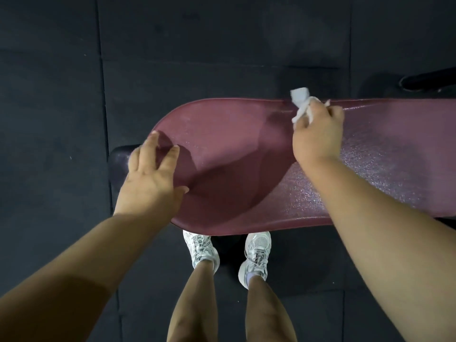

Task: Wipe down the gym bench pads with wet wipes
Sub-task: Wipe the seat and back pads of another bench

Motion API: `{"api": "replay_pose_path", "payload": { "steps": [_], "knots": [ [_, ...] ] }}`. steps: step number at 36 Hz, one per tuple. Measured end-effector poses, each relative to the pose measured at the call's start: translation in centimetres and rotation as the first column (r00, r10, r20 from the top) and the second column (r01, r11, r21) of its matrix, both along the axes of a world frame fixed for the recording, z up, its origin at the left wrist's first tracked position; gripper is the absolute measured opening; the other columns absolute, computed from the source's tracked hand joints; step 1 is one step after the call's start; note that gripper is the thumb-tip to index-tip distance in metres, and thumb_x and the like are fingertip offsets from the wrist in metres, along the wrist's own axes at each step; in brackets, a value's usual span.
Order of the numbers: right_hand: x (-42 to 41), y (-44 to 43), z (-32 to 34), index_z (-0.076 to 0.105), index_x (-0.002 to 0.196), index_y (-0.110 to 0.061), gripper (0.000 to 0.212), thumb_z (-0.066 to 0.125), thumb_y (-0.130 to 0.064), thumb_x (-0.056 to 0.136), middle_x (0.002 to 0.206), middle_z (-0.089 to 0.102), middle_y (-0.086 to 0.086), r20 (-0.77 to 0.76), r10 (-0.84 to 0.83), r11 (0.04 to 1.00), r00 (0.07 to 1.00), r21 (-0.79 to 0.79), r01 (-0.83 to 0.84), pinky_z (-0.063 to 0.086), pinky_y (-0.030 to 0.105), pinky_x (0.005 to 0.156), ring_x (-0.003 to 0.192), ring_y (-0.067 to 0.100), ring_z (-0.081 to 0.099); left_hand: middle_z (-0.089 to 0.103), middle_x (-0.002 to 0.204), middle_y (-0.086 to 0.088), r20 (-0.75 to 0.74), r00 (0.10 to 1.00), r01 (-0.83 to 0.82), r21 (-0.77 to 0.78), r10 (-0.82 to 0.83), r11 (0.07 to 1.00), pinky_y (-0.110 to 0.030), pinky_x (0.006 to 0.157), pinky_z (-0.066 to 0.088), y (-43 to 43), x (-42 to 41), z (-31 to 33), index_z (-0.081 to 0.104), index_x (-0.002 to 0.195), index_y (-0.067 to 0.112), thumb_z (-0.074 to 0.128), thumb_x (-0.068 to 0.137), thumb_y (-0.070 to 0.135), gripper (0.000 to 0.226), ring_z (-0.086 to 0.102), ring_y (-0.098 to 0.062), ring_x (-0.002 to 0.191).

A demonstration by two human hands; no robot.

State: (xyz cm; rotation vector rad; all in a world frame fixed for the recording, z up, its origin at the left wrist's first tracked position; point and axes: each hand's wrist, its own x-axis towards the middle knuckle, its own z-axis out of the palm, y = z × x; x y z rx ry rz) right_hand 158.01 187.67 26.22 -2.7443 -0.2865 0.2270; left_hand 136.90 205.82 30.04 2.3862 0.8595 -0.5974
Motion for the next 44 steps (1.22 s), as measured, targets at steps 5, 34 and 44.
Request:
{"api": "replay_pose_path", "payload": {
  "steps": [5,34,44],
  "knots": [
    [-3.5,5.1,-0.8,0.054,0.127,-0.015,0.039,0.044,-0.017,0.089,0.132,0.036,0.014,-0.033,0.051,0.999,0.998,-0.015,-0.051,0.047,0.032,0.088,0.095,0.033,0.057,-0.002,0.157,0.005,-0.062,0.997,-0.056,-0.049,0.053,0.997,-0.044,0.110,0.028,0.5,-0.6,-0.1,0.020,0.150,0.025,0.067,0.084,0.035,0.081,0.000,-0.017,0.142],
    [-7.5,9.3,-0.1,0.056,0.099,-0.026,0.015,0.043,-0.024,0.092,0.110,0.056,0.002,-0.092,0.847,0.531,0.523,0.097,-0.842,0.037,0.034,0.061,0.074,0.031,0.053,0.035,0.137,-0.001,0.022,0.989,-0.143,-0.070,0.145,0.987,-0.040,0.093,0.044,2.1,-3.7,-0.3,0.036,0.144,0.013,0.072,0.081,0.026,0.074,0.050,-0.025,0.118],
    [-9.4,12.8,0.3,0.042,0.136,-0.008,0.047,0.050,-0.011,0.090,0.132,0.036,0.013,-0.186,0.356,0.934,0.916,0.111,-0.341,0.038,0.031,0.089,0.104,0.030,0.050,0.040,0.126,0.001,-0.007,0.978,-0.208,-0.104,0.208,0.973,-0.035,0.089,0.048,2.7,-4.1,-0.3,0.044,0.138,0.020,0.071,0.082,0.025,0.062,0.060,-0.023,0.098]
  ]
}}
